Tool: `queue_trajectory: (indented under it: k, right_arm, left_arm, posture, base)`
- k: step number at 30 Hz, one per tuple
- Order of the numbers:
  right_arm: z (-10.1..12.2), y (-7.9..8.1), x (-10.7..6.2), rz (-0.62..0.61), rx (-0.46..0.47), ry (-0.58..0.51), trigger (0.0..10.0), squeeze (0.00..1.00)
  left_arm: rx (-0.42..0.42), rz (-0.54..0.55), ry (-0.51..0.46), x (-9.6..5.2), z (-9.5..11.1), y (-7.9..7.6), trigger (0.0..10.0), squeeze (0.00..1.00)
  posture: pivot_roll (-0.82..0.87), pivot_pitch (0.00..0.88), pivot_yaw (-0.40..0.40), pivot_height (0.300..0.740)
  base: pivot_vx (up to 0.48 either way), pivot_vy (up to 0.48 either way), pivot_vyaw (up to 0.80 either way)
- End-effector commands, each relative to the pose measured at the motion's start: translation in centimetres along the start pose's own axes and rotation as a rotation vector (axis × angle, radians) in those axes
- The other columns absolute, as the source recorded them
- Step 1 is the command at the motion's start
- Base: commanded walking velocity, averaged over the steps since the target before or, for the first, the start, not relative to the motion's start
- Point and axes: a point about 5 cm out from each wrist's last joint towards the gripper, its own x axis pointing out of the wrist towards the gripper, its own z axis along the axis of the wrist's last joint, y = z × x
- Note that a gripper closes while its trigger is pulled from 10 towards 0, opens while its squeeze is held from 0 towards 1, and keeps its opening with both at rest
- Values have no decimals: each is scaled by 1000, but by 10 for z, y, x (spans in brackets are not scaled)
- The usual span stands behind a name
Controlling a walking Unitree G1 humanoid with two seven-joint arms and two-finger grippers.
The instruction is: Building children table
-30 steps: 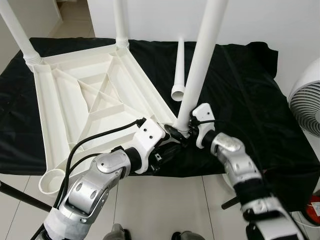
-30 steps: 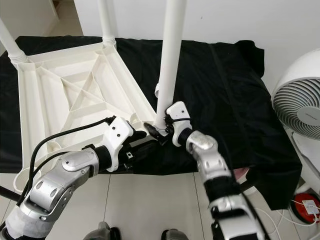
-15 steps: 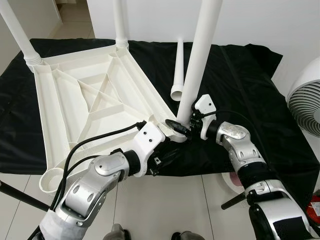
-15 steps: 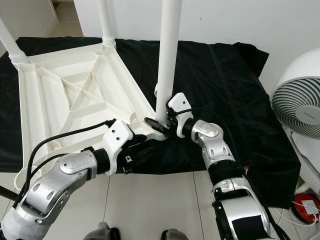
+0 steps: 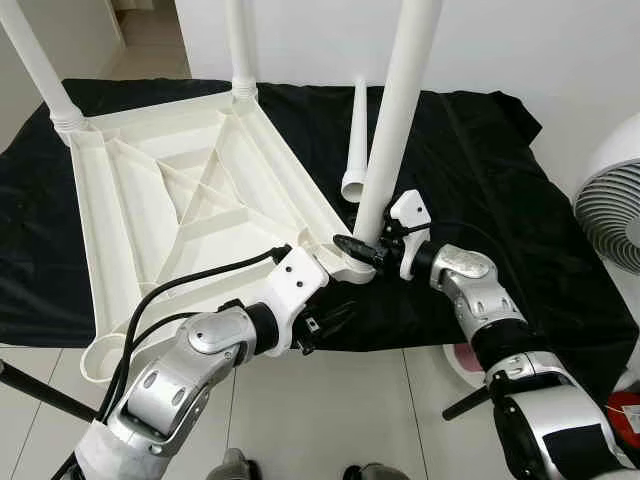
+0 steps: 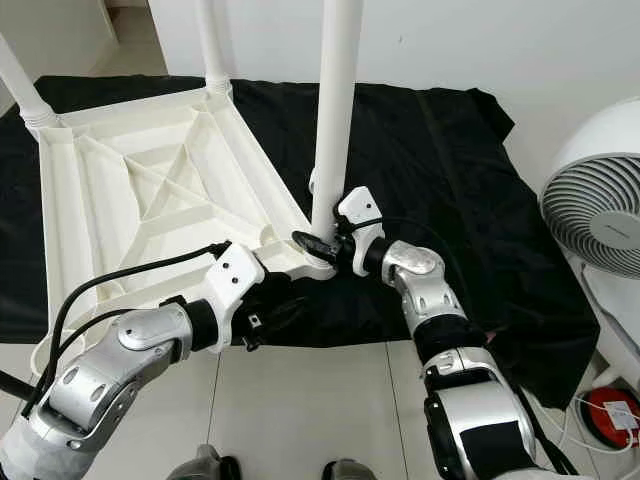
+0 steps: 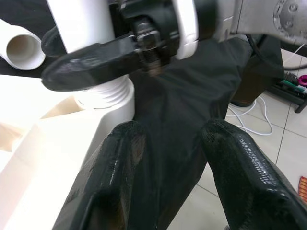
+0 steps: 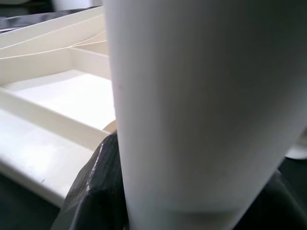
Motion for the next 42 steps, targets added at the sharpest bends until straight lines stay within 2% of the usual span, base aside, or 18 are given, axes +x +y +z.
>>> queue_trajectory:
  k: [1, 5, 12, 14, 15, 17, 21, 23, 24, 26, 28, 32, 34, 42]
  right_arm:
    - [-12, -2, -4, -55, -15, 81, 10000, 0]
    - [-10, 10, -3, -120, 51, 47, 10000, 0]
    - [-11, 17, -3, -198, 105, 44, 10000, 0]
    - [-12, 20, -4, -289, 142, 36, 10000, 0]
    - [-12, 20, -4, -289, 142, 36, 10000, 0]
    - [-12, 28, -6, -410, 193, 21, 10000, 0]
    - [-11, 30, -7, -436, 197, 19, 10000, 0]
    - [-7, 35, -9, -525, 198, 10, 10000, 0]
    - [-7, 35, -9, -525, 198, 10, 10000, 0]
    - [-4, 41, -13, -641, 204, 1, 10000, 0]
    - [-4, 41, -13, -641, 204, 1, 10000, 0]
    - [1, 51, -20, -796, 229, 6, 10000, 0]
    - [0, 60, -19, -792, 259, 22, 10000, 0]
    - [2, 60, -21, -807, 257, 29, 10000, 0]
  left_arm:
    - [6, -44, 6, -1, 1, -4, 10000, 0]
    - [1, -44, 7, 0, 0, -7, 10000, 0]
    - [0, -51, 11, -1, -1, -7, 10000, 0]
    - [1, -56, 13, -1, -1, -8, 10000, 0]
    - [1, -56, 13, -1, -1, -8, 10000, 0]
    - [2, -57, 15, -1, -1, -7, 10000, 0]
    - [2, -56, 14, -1, -1, -7, 10000, 0]
    - [2, -54, 13, -1, 0, -7, 10000, 0]
    - [2, -54, 13, -1, 0, -7, 10000, 0]
    - [1, -52, 13, -2, 0, -7, 10000, 0]
    - [1, -52, 13, -2, 0, -7, 10000, 0]
    - [-1, -36, 9, -2, 0, -5, 10000, 0]
    - [-5, -34, 8, -2, -1, -6, 10000, 0]
    - [-10, -37, 6, -2, 0, -7, 10000, 0]
  posture:
    - [25, 84, 14, 740]
    - [27, 84, 6, 740]
    - [23, 84, 12, 740]
    - [20, 86, 17, 740]
    - [20, 86, 17, 740]
    - [19, 86, 17, 740]
    - [19, 86, 17, 740]
    - [20, 92, 17, 740]
    - [20, 92, 17, 740]
    - [22, 90, 19, 740]
    - [22, 90, 19, 740]
    - [32, 93, 8, 740]
    - [33, 96, 4, 740]
    - [33, 107, 0, 740]
  base:
    - [0, 0, 0]
    - [0, 0, 0]
    - [0, 0, 0]
    - [0, 0, 0]
    - [0, 0, 0]
    - [0, 0, 0]
    - [0, 0, 0]
    - [0, 0, 0]
    - [0, 0, 0]
    - [0, 0, 0]
    - [0, 0, 0]
    - [0, 0, 0]
    - [0, 0, 0]
    - [0, 0, 0]
